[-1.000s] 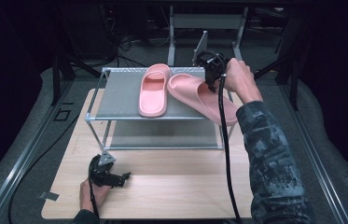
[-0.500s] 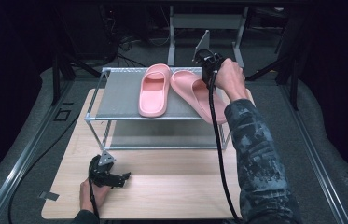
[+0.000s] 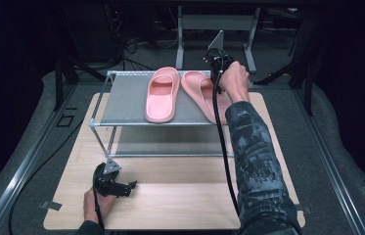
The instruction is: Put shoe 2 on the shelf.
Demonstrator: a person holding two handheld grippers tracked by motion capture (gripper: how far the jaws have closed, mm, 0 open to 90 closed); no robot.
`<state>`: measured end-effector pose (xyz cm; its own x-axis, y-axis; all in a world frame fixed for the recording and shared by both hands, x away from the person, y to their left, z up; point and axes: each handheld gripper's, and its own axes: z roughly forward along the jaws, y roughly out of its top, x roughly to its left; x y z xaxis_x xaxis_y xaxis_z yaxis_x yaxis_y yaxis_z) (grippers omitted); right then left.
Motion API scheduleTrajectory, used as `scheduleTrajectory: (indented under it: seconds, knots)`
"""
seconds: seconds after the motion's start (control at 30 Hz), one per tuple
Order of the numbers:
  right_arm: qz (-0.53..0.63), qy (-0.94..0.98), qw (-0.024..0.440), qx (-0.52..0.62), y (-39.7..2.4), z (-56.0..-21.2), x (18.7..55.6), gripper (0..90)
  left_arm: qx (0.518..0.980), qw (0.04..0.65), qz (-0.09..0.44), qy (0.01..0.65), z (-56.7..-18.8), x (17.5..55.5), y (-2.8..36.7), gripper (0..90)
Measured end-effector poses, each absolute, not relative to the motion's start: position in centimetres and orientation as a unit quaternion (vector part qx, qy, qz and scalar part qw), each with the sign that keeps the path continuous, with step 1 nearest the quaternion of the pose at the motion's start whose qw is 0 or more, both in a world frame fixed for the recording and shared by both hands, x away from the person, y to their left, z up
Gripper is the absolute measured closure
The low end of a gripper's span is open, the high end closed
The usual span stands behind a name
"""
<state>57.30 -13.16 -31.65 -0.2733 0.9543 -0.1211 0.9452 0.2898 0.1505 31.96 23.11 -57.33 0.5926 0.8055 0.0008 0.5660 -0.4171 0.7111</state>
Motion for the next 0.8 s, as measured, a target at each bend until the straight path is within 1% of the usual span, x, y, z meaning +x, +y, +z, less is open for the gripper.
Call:
scheduleTrajectory:
  seconds: [0.03, 0.07, 0.1, 0.17, 0.2, 0.23, 0.3, 0.33, 0.37, 0.4, 0.43, 0.5, 0.53, 0.6, 0.63, 0.73, 0.77, 0.8]
  knots:
    - [0.026, 0.793, 0.099, 0.601, -13.2, -31.6, 57.4, 82.5, 0.823, 0.344, 0.174, 0.417, -57.3, 32.0, 23.1, 1.4]
    - [0.029, 0.794, 0.085, 0.602, -13.3, -31.6, 57.6, 81.9, 0.823, 0.344, 0.174, 0.416, -57.3, 32.0, 23.1, 1.4]
    - [0.036, 0.787, 0.101, 0.607, -13.2, -31.8, 57.6, 81.0, 0.823, 0.344, 0.174, 0.416, -57.3, 32.0, 23.1, 1.4]
    - [0.046, 0.785, 0.107, 0.609, -13.1, -32.0, 57.7, 79.9, 0.823, 0.344, 0.174, 0.417, -57.3, 32.0, 23.1, 1.4]
    - [0.047, 0.787, 0.109, 0.605, -13.1, -32.0, 57.6, 76.8, 0.824, 0.344, 0.174, 0.416, -57.3, 32.0, 23.1, 1.4]
    - [0.058, 0.786, 0.114, 0.605, -13.2, -31.9, 57.4, 68.5, 0.823, 0.344, 0.174, 0.417, -57.3, 32.0, 23.1, 1.4]
    - [0.080, 0.792, 0.100, 0.597, -13.6, -31.5, 57.0, 60.3, 0.823, 0.344, 0.174, 0.417, -57.3, 31.9, 23.1, 1.4]
    - [0.085, 0.796, 0.094, 0.592, -13.8, -31.3, 56.7, 58.0, 0.823, 0.344, 0.174, 0.417, -57.3, 31.9, 23.1, 1.4]
    - [0.096, 0.798, 0.102, 0.586, -13.9, -31.2, 56.3, 55.9, 0.823, 0.344, 0.174, 0.417, -57.3, 31.9, 23.1, 1.4]
    - [0.101, 0.803, 0.098, 0.580, -14.1, -30.9, 55.9, 55.0, 0.823, 0.344, 0.175, 0.417, -57.3, 31.9, 23.1, 1.4]
    - [0.117, 0.808, 0.109, 0.567, -14.4, -30.7, 55.2, 54.6, 0.823, 0.343, 0.174, 0.417, -57.3, 31.9, 23.1, 1.4]
    - [0.139, 0.812, 0.126, 0.553, -15.0, -30.3, 54.0, 54.7, 0.823, 0.344, 0.174, 0.417, -57.3, 31.9, 23.1, 1.4]
    - [0.153, 0.812, 0.132, 0.548, -15.3, -30.0, 53.3, 56.5, 0.823, 0.344, 0.174, 0.417, -57.3, 31.9, 23.1, 1.4]
    - [0.158, 0.810, 0.173, 0.537, -16.0, -30.0, 52.1, 59.7, 0.823, 0.344, 0.175, 0.417, -57.3, 31.9, 23.1, 1.4]
    - [0.156, 0.811, 0.181, 0.534, -16.3, -30.1, 51.9, 62.5, 0.823, 0.344, 0.175, 0.417, -57.3, 31.9, 23.1, 1.4]
    - [0.144, 0.809, 0.193, 0.536, -17.4, -31.0, 51.9, 69.3, 0.823, 0.344, 0.175, 0.417, -57.3, 31.9, 23.1, 1.4]
    - [0.137, 0.809, 0.191, 0.539, -17.7, -31.4, 52.1, 71.3, 0.823, 0.344, 0.175, 0.417, -57.3, 31.9, 23.1, 1.4]
    - [0.142, 0.811, 0.179, 0.539, -17.8, -31.7, 52.2, 72.8, 0.823, 0.344, 0.175, 0.417, -57.3, 31.9, 23.1, 1.4]
